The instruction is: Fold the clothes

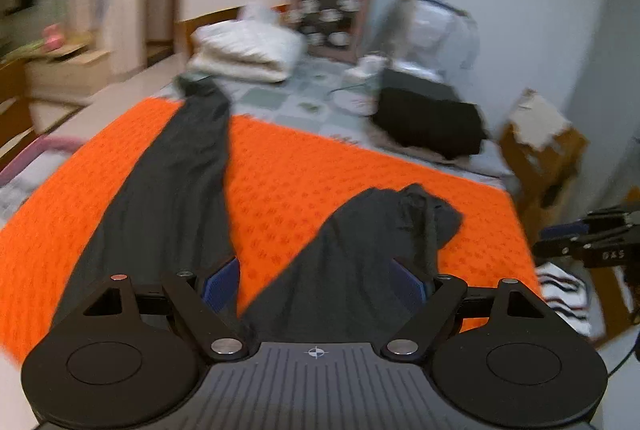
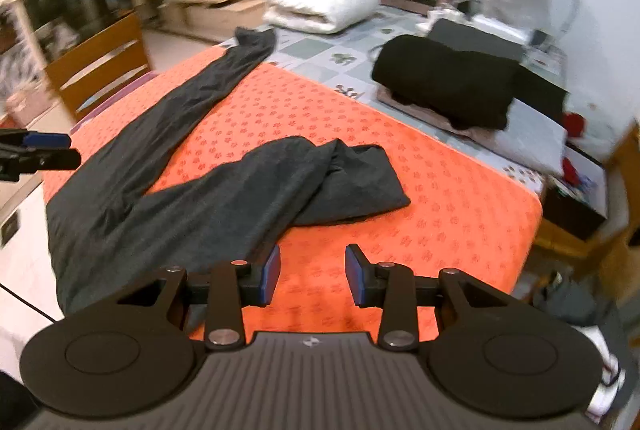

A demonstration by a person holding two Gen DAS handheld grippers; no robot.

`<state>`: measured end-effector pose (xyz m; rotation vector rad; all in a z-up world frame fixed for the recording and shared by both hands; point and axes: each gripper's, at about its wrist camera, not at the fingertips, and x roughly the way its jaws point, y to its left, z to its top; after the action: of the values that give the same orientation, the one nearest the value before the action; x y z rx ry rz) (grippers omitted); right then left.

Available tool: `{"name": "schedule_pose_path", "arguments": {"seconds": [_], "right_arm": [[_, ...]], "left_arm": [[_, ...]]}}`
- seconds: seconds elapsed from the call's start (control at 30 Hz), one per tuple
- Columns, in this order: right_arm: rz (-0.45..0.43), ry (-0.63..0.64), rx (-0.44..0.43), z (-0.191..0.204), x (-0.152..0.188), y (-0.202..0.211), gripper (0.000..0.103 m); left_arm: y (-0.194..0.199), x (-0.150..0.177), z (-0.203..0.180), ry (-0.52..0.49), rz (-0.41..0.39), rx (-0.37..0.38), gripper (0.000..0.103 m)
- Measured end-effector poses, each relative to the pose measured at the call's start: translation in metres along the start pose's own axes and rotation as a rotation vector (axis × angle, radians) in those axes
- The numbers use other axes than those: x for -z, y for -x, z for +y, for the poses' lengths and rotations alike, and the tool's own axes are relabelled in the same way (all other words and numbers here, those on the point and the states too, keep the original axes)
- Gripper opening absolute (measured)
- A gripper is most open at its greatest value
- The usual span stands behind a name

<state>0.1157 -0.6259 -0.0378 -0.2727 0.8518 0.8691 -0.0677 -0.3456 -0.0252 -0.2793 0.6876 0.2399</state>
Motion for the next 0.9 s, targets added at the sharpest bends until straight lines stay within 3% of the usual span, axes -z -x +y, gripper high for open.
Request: {"name": "schedule_pose_path", "arguments": {"seconds": [0.1,0.27,0.67,0.9], "right_arm": [[0.018,0.077,-0.052,-0.023,-0.011,-0.003,0.041],[0.021,0.140,-0.115,-0.054,-0.032,-0.009,0.041],[0.046,0.219,-0.125,-0.092,-0.079,-0.060,0.041],[0.103,0.408,-0.201,-0.095,-0.108,-0.122,0.041]], "left_arm": [[0.009,0.019,-0.026,0.093,-0.002,-0.090,0.083],[0.018,0.040,-0.068,0.178,-0.022,-0.158,0.083],[0.007,0.055,-0.125,0.174,-0.015,-0.185,0.083],[-0.017,0.058,-0.142,0.268,-0.011,-0.256,0.083]]}}
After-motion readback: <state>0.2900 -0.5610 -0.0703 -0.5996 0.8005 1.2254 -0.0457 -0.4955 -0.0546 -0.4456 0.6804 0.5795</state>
